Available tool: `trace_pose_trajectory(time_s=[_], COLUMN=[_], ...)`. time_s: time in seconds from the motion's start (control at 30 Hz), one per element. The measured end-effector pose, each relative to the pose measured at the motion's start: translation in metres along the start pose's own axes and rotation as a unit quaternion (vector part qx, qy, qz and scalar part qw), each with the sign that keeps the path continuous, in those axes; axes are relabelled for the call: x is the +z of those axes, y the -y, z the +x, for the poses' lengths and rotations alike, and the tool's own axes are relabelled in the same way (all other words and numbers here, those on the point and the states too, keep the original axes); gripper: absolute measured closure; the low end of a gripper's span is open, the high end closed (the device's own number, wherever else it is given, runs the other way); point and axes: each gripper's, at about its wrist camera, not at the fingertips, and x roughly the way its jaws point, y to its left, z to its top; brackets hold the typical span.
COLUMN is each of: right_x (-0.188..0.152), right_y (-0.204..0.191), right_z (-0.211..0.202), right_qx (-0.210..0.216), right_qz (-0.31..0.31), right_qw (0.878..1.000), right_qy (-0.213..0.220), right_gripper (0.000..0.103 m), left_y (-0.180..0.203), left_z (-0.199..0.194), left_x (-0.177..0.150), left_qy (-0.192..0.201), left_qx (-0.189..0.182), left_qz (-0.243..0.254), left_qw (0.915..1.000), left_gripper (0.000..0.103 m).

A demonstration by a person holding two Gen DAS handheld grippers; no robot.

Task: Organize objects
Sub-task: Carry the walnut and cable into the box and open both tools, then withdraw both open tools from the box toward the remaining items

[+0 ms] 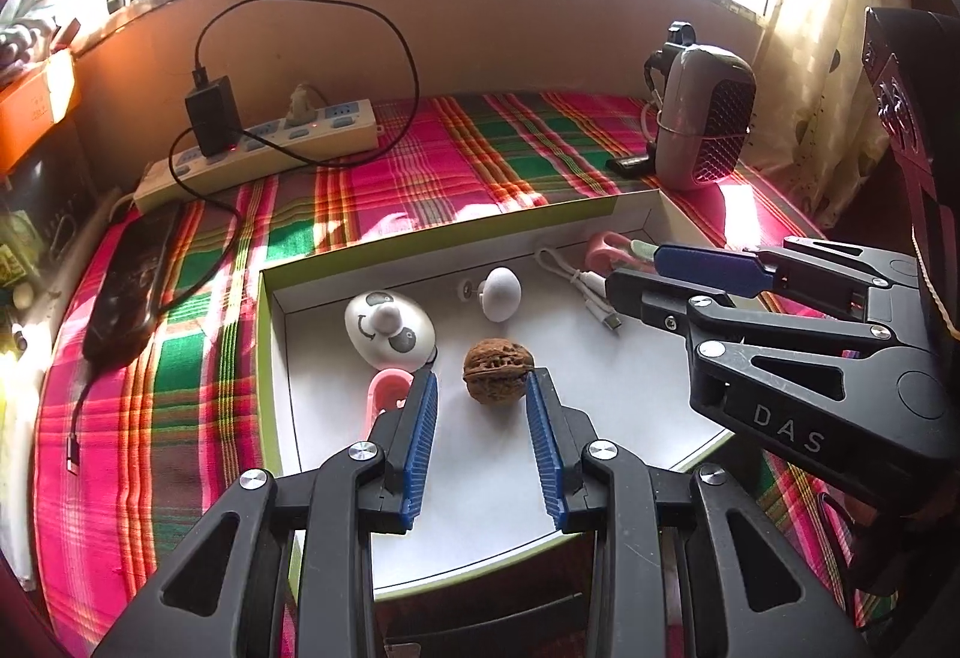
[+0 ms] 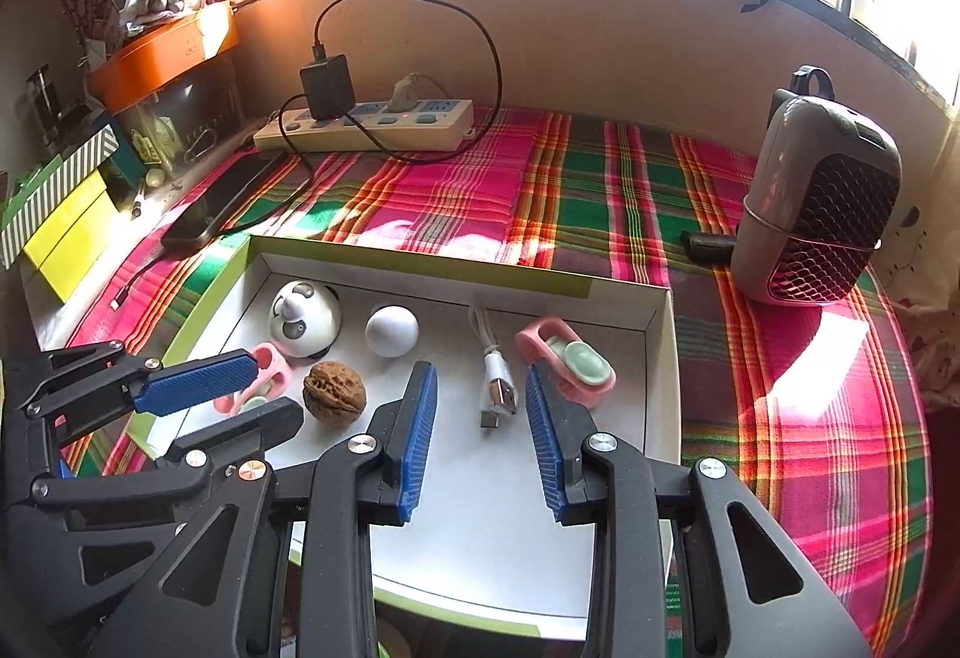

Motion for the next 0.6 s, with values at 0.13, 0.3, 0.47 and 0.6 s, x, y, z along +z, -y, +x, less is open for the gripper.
trace_pose_trajectory(time_s=[0.13,0.3,0.47,0.6], right_x=[-0.004,-0.009,-0.015,-0.021], right_y=[-0.001,-0.004,-0.005,-0.007], right_z=[-0.009,-0.018,-0.027,-0.034], right_qx=[0.001,0.002,0.004,0.002], right_qz=[0.005,0.007,0.011,0.011], right_qw=[1.000,1.000,1.000,1.000], right_qy=[0.006,0.011,0.016,0.020], right_gripper=[0.071,0.071,0.071,0.071], left_y=[0.000,0.000,-0.002,-0.008], left_z=[-0.007,-0.018,-0.026,-0.032], left_x=[-0.004,-0.009,-0.015,-0.021], left_qy=[0.005,0.012,0.015,0.020], left_qx=[-0.001,0.000,-0.001,-0.001], left_qz=[-0.002,-0.002,-0.007,-0.017], left_qw=[1.0000,0.9999,0.9999,0.9997], left_gripper=[0.074,0.074,0.074,0.074])
